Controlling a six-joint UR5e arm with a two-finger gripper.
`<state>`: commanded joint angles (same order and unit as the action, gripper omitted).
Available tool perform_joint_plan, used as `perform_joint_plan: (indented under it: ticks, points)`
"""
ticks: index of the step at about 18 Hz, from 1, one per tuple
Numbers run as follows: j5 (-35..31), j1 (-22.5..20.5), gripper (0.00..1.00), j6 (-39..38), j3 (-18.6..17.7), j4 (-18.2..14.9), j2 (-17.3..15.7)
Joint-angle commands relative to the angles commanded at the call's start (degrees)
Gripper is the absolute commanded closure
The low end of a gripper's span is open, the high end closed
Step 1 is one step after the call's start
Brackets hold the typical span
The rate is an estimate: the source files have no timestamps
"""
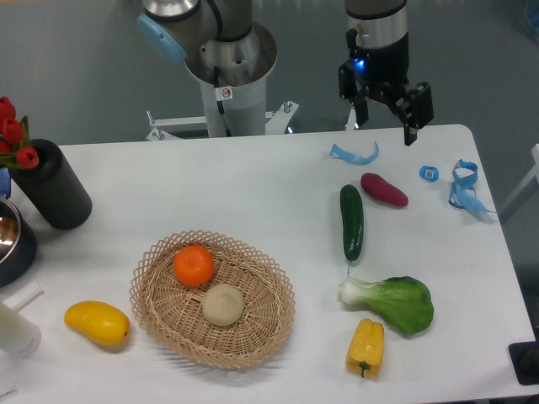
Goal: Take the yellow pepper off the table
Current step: 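Open the gripper wide above the table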
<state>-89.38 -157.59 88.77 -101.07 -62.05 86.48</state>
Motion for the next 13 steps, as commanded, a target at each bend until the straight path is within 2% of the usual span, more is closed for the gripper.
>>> perform_joint_plan:
  ticks: [8, 13]
  points:
    - [0.09, 0.26, 0.0, -0.44, -0.79, 2.19, 0.53]
    - [0.97, 0.26, 0.0, -8.94, -1.76, 4.65, 0.96]
